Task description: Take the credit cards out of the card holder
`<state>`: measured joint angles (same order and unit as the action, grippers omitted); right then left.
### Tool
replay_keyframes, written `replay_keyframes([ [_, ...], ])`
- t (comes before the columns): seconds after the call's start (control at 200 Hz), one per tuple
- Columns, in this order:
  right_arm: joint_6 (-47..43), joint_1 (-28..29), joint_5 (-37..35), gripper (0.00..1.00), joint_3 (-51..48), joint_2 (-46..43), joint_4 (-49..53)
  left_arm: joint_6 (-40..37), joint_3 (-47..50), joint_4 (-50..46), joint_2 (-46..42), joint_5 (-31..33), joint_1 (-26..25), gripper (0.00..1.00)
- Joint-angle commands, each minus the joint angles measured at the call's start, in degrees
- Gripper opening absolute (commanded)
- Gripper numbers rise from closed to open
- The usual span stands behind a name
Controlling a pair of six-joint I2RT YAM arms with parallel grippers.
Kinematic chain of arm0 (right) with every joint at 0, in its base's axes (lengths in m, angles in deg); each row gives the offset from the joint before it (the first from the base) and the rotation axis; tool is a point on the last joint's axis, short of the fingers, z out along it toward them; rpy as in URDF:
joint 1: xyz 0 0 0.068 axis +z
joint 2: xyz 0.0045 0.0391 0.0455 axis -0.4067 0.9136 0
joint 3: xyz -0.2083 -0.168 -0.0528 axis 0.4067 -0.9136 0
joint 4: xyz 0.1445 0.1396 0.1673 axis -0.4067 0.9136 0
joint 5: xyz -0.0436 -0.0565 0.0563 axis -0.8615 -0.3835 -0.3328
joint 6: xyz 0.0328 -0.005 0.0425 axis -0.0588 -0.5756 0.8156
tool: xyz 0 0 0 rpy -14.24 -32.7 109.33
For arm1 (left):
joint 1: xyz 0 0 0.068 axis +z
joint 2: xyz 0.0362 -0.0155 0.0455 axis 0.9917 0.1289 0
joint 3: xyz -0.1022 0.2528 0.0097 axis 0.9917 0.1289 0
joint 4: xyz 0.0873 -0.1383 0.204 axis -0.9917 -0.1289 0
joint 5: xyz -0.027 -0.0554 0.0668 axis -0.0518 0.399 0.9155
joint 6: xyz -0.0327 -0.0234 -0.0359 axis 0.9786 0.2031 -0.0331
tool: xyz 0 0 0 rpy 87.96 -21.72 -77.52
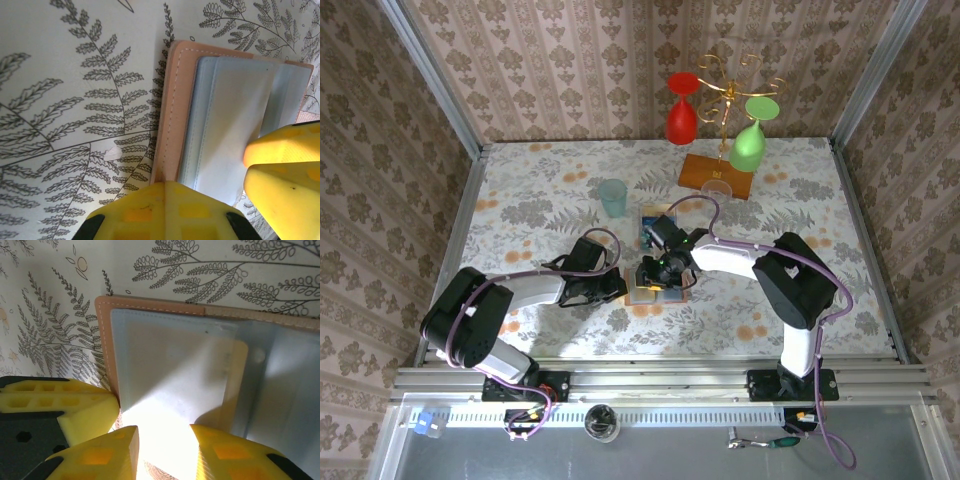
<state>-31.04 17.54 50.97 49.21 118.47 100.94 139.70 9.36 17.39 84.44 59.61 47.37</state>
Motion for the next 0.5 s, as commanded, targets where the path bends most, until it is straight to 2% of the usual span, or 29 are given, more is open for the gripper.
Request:
replay_keyframes([
  [0.0, 0.9, 0.4, 0.5, 0.31, 1.5, 1.0, -0.6, 0.0, 0.8, -0.6, 0.1, 0.0, -0.1, 0.02],
  [0.135, 1.0, 0.4, 0.4, 0.26, 1.7, 1.7, -0.6, -0.2, 0.8, -0.8, 0.0, 0.0, 0.0, 0.02],
  [0.49, -0.8, 0.3, -5.8, 0.31, 2.5, 0.4, 6.2, -0.3, 1.0, -1.1, -0.1, 0.0, 0.1, 0.02],
])
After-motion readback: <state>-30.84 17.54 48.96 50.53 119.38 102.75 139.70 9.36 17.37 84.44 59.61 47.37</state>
